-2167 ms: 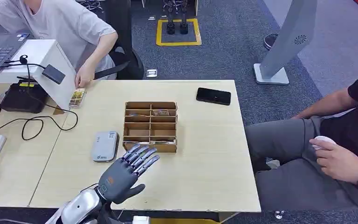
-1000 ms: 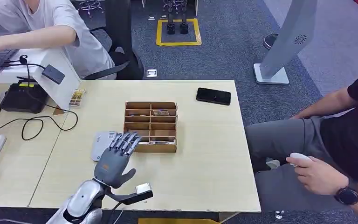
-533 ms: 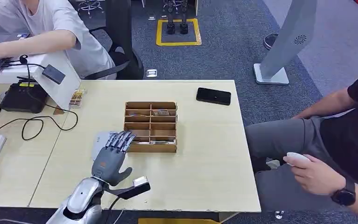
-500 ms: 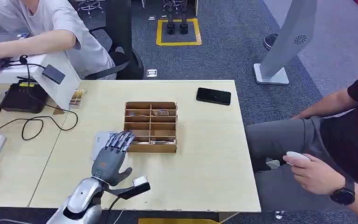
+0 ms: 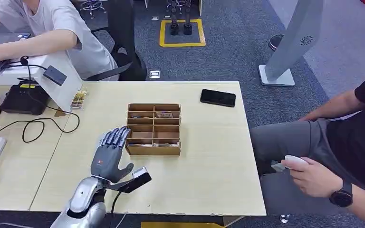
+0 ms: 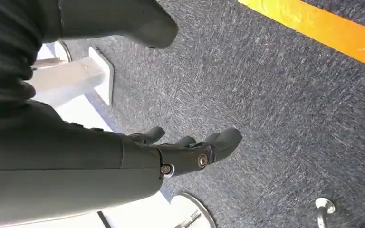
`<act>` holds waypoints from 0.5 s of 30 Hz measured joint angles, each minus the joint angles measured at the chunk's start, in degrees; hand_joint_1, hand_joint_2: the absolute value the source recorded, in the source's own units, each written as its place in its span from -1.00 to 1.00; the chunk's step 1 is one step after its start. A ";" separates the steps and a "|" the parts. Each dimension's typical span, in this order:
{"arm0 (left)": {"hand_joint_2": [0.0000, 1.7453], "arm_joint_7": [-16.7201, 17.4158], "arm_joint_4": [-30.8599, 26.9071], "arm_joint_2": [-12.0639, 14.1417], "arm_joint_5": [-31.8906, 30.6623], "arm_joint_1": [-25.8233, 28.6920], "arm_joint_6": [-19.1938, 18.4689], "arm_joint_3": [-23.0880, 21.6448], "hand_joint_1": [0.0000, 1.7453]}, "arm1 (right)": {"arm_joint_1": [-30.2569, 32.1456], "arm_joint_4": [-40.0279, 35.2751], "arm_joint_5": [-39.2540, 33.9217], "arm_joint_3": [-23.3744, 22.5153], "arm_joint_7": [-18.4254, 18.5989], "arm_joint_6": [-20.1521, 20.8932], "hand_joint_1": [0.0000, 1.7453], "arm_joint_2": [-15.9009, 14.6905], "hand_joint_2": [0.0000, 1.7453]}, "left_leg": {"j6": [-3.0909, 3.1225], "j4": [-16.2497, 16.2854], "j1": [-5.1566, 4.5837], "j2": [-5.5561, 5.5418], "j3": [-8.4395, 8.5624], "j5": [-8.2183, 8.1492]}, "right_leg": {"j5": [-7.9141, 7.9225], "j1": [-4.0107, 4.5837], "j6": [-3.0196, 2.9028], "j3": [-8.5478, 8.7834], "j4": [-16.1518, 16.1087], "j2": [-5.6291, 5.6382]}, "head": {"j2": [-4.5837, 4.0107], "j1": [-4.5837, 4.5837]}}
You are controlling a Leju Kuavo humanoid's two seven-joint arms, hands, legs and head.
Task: Pass the card to the sensor for recognition and then transmit it.
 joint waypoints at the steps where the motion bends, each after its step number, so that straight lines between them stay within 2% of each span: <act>1: 1.00 0.17 0.20 -0.24 0.00 -0.24 -0.07 0.24 -1.00 | -0.02 -0.02 0.07 0.00 0.05 0.00 -1.00 0.04 1.00 | 0.00 0.00 0.00 0.00 0.00 0.00 | 0.00 0.00 0.00 0.00 0.00 0.00 | 0.00 0.00; 15: 1.00 0.09 3.34 -1.88 1.05 -0.96 0.66 1.73 -1.00 | -0.17 -0.04 0.85 0.00 0.44 0.05 -1.00 0.15 1.00 | 0.00 0.00 0.00 0.00 0.00 0.00 | 0.00 0.00 0.00 -0.01 0.00 0.01 | 0.00 0.00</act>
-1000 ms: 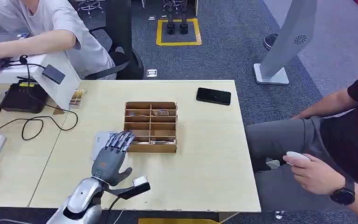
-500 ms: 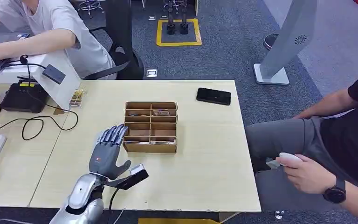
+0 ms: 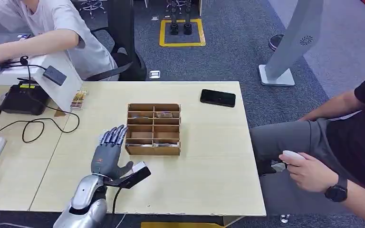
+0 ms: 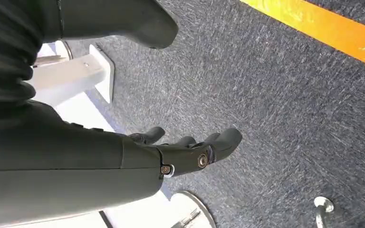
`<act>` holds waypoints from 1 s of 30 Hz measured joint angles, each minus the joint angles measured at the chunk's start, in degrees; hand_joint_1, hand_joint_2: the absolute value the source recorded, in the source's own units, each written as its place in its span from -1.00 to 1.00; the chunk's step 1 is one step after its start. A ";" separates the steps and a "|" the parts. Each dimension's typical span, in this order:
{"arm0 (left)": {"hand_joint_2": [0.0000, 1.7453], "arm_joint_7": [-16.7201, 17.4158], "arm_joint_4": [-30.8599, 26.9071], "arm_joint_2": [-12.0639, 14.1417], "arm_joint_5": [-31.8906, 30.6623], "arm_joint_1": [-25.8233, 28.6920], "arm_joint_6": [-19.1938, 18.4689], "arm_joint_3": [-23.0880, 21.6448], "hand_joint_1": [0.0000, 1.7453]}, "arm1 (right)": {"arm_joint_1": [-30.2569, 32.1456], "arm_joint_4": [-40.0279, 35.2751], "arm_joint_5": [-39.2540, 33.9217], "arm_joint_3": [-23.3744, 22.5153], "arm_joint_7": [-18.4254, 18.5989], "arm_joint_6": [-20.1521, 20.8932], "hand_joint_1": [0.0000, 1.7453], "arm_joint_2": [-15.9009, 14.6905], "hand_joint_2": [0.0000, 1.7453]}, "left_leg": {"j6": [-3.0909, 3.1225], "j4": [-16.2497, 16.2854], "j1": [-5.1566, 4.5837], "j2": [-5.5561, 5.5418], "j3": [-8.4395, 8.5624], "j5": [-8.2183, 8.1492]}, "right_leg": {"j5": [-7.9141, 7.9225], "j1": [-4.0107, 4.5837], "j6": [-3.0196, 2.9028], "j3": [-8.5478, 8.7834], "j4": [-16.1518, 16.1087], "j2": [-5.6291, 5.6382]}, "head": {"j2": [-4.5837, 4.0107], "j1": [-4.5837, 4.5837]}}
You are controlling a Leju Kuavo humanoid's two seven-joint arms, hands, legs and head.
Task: Pass the card to the sensor for recognition and then transmit it.
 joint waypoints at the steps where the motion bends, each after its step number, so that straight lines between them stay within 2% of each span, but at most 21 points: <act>1: 1.00 -0.07 0.13 -0.18 0.00 -0.03 0.00 0.02 -1.00 | -0.02 0.00 0.02 0.00 0.02 0.04 -1.00 0.02 1.00 | 0.00 0.00 0.00 0.00 0.00 0.00 | 0.00 0.00 0.00 0.00 0.00 0.00 | 0.02 0.00; 30: 1.00 -0.61 3.37 -1.99 0.17 -3.07 0.20 0.00 -1.00 | -0.52 -0.20 1.16 0.00 0.46 0.79 -1.00 0.20 1.00 | 0.00 0.00 0.00 0.00 0.00 0.00 | 0.00 0.00 0.00 0.00 0.00 0.00 | 0.02 0.00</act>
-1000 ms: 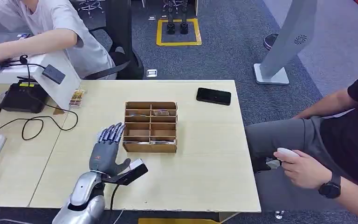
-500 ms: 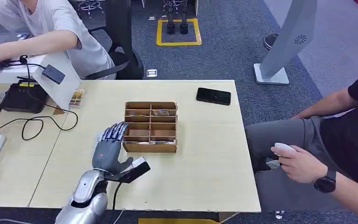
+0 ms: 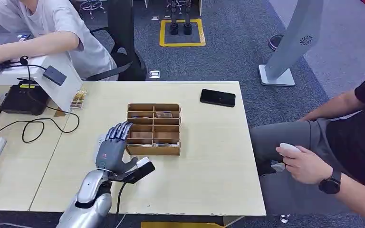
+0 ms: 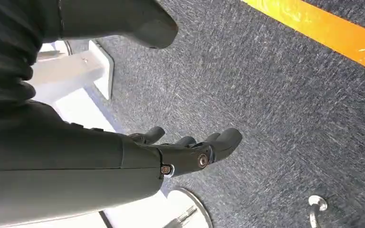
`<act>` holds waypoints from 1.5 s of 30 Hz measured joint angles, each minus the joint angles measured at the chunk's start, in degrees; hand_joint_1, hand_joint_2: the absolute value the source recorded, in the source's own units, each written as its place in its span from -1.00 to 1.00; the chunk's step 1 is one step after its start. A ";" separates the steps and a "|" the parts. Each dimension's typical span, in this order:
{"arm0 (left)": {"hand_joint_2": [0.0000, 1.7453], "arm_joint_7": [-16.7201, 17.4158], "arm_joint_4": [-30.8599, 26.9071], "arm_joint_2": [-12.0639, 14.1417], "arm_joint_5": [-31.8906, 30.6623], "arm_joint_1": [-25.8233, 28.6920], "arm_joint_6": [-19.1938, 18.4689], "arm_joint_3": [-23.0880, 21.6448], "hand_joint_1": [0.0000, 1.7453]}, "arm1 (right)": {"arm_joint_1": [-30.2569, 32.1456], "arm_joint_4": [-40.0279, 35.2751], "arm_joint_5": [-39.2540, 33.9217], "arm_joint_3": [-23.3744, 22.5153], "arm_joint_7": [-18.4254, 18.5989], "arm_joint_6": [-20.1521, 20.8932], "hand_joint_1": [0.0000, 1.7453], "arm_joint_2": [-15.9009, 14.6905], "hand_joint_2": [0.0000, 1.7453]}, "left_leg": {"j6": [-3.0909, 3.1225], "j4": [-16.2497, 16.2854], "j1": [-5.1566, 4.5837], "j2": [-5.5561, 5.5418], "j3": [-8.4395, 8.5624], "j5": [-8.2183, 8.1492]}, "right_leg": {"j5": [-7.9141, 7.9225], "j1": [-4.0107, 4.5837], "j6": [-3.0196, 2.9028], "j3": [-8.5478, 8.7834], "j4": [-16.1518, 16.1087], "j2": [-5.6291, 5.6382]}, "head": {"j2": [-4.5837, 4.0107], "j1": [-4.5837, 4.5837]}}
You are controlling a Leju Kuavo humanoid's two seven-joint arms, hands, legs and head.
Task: Pass the card to the sensor for recognition and then transmit it.
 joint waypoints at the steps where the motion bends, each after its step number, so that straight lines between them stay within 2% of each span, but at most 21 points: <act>1: 1.00 0.02 0.15 -0.04 0.04 -0.10 0.02 0.00 -1.00 | 0.00 0.00 0.02 0.00 -0.13 0.00 -1.00 0.00 1.00 | 0.00 0.00 0.00 0.00 0.00 0.00 | 0.00 0.00 0.00 0.00 0.00 0.00 | -0.02 0.00; 19: 1.00 -0.52 2.03 -0.63 1.38 -0.91 0.35 0.00 -1.00 | -0.15 -0.07 0.07 0.00 -0.35 0.13 -1.00 0.20 1.00 | 0.00 0.00 0.00 0.00 0.00 0.01 | 0.00 0.00 0.00 0.00 0.00 0.00 | -0.02 0.00; 20: 1.00 -0.52 2.08 -0.66 1.38 -0.91 0.39 0.00 -0.94 | -0.15 -0.07 0.09 0.00 -0.35 0.13 -1.00 0.22 1.00 | 0.00 0.00 0.00 0.00 0.00 0.01 | 0.00 0.00 0.00 0.00 0.00 0.00 | -0.02 0.00; 21: 1.00 -0.52 2.12 -0.66 1.38 -0.91 0.42 0.00 -0.40 | -0.16 -0.07 0.09 0.00 -0.35 0.13 -1.00 0.22 1.00 | 0.00 0.00 0.00 0.00 0.00 0.01 | 0.00 0.00 0.00 0.00 0.00 0.00 | -0.02 0.00; 22: 1.00 -0.52 2.14 -0.66 1.38 -0.91 0.42 0.00 1.00 | -0.16 -0.07 0.09 0.00 -0.35 0.13 -1.00 0.22 1.00 | 0.00 0.00 0.00 0.00 0.00 0.01 | 0.00 0.00 0.00 0.00 0.00 0.00 | -0.02 0.00; 45: 1.00 -1.16 2.67 -0.72 3.26 -1.15 -0.09 0.00 1.00 | -0.16 -0.09 0.57 0.00 0.26 0.20 -1.00 0.31 1.00 | 0.00 0.00 0.00 0.00 0.00 0.00 | 0.00 0.00 0.00 0.00 0.00 0.00 | -0.02 0.00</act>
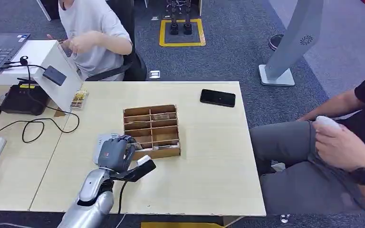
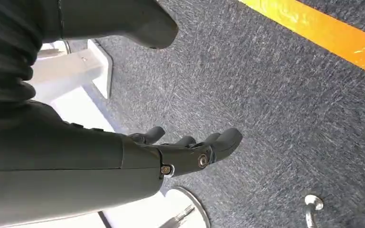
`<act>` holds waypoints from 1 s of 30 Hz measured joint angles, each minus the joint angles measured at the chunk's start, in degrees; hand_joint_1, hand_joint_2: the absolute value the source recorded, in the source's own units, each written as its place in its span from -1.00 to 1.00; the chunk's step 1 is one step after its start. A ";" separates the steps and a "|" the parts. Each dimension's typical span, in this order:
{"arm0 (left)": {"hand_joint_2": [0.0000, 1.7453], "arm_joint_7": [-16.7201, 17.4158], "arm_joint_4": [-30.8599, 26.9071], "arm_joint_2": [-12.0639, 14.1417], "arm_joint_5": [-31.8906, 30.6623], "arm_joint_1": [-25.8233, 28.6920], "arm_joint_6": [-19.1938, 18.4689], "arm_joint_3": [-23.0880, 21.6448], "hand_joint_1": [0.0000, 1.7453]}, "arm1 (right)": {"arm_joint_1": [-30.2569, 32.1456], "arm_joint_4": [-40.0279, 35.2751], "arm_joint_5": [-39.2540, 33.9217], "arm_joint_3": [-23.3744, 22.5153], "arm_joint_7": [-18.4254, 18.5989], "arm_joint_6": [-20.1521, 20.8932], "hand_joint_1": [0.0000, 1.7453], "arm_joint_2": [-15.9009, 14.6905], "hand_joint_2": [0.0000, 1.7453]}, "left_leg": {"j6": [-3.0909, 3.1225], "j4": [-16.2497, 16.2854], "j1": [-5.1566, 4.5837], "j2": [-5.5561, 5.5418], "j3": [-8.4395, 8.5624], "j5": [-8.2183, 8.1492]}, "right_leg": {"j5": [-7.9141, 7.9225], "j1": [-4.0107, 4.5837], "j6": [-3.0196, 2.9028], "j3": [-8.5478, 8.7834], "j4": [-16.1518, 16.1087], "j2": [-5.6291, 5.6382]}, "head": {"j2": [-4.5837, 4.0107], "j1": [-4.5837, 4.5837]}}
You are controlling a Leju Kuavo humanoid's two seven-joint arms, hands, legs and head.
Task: Pass the card to the sensor for recognition and then transmit it.
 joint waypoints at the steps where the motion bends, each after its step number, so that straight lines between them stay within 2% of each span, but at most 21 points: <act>1: 1.00 -0.13 0.00 -0.06 0.15 0.00 -0.07 0.00 1.00 | 0.00 0.00 0.06 0.00 0.00 0.00 -1.00 0.00 1.00 | 0.00 0.00 0.00 0.00 0.00 0.00 | 0.00 0.00 0.00 0.00 0.00 0.00 | 0.00 0.00; 7: 1.00 -0.79 -0.02 -0.24 1.45 0.00 -0.77 0.00 1.00 | -0.01 0.00 0.17 -0.02 0.00 0.00 -1.00 0.00 1.00 | 0.00 0.00 0.00 0.00 0.00 0.00 | 0.00 0.00 0.00 0.01 0.00 -0.01 | 0.02 0.00; 10: 1.00 -4.31 -1.07 -0.24 6.50 0.11 -2.93 0.00 1.00 | 0.02 0.00 0.17 -0.22 0.00 -0.09 -1.00 0.00 1.00 | 0.01 0.00 0.00 0.00 0.00 0.01 | 0.00 0.00 0.00 0.01 0.00 -0.01 | 0.00 0.00; 12: 1.00 -6.01 -3.81 -0.15 9.71 0.04 -4.53 0.00 1.00 | 0.05 0.02 0.15 -0.50 -0.02 -0.20 -1.00 0.00 1.00 | -0.01 0.01 0.00 0.00 -0.01 0.04 | 0.00 0.00 0.00 0.00 0.00 -0.01 | 0.00 0.00; 14: 1.00 -6.28 -9.28 1.34 13.21 -0.77 -6.45 -0.11 1.00 | 0.20 0.02 0.09 -0.85 -0.26 -0.33 -1.00 0.00 1.00 | -0.01 0.02 0.04 0.02 -0.04 0.06 | 0.04 0.06 -0.02 -0.08 0.00 0.03 | 0.00 0.02; 16: 1.00 -6.52 -15.76 3.90 19.39 -4.54 -9.58 -0.15 1.00 | 0.43 0.02 -0.02 -1.44 -0.81 -0.37 -1.00 -0.06 1.00 | -0.02 0.02 0.04 -0.03 -0.08 0.08 | 0.04 0.07 -0.03 -0.07 0.02 -0.06 | 0.00 0.02; 19: 1.00 -4.65 -23.55 9.30 25.93 -11.34 -14.56 0.99 1.00 | 0.83 0.07 -0.22 -1.92 -1.22 -0.44 -1.00 -0.09 1.00 | -0.08 0.01 0.11 -0.01 -0.08 0.13 | 0.12 0.14 -0.16 -0.09 0.08 -0.05 | 0.02 0.00; 21: 1.00 -4.37 -27.17 11.92 27.36 -14.92 -16.41 3.13 1.00 | 1.17 0.11 -0.37 -2.36 -1.22 -0.55 -1.00 -0.09 1.00 | -0.13 0.00 0.11 0.00 -0.03 0.15 | 0.11 0.14 -0.17 -0.10 0.14 -0.03 | 0.00 -0.04; 23: 1.00 -4.66 -29.40 13.48 27.34 -16.34 -16.87 4.26 1.00 | 1.29 0.11 -0.33 -2.69 -1.22 -0.57 -1.00 -0.09 1.00 | -0.14 0.00 0.11 0.00 -0.02 0.16 | 0.11 0.14 -0.17 -0.10 0.14 -0.03 | 0.00 -0.07; 27: 1.00 -4.81 -31.48 14.56 26.93 -16.54 -16.39 4.74 1.00 | 1.24 0.11 -0.17 -2.86 -1.22 -0.57 -1.00 -0.09 1.00 | -0.15 0.00 0.10 0.00 -0.04 0.17 | 0.10 0.13 -0.17 -0.09 0.14 -0.03 | 0.00 -0.04; 30: 1.00 -3.47 -31.82 15.56 26.91 -16.83 -14.99 5.38 1.00 | 1.29 0.11 -0.15 -3.08 -1.18 -0.57 -1.00 -0.09 1.00 | -0.14 0.00 0.09 0.02 -0.04 0.17 | 0.11 0.12 -0.17 -0.10 0.14 -0.02 | 0.00 -0.04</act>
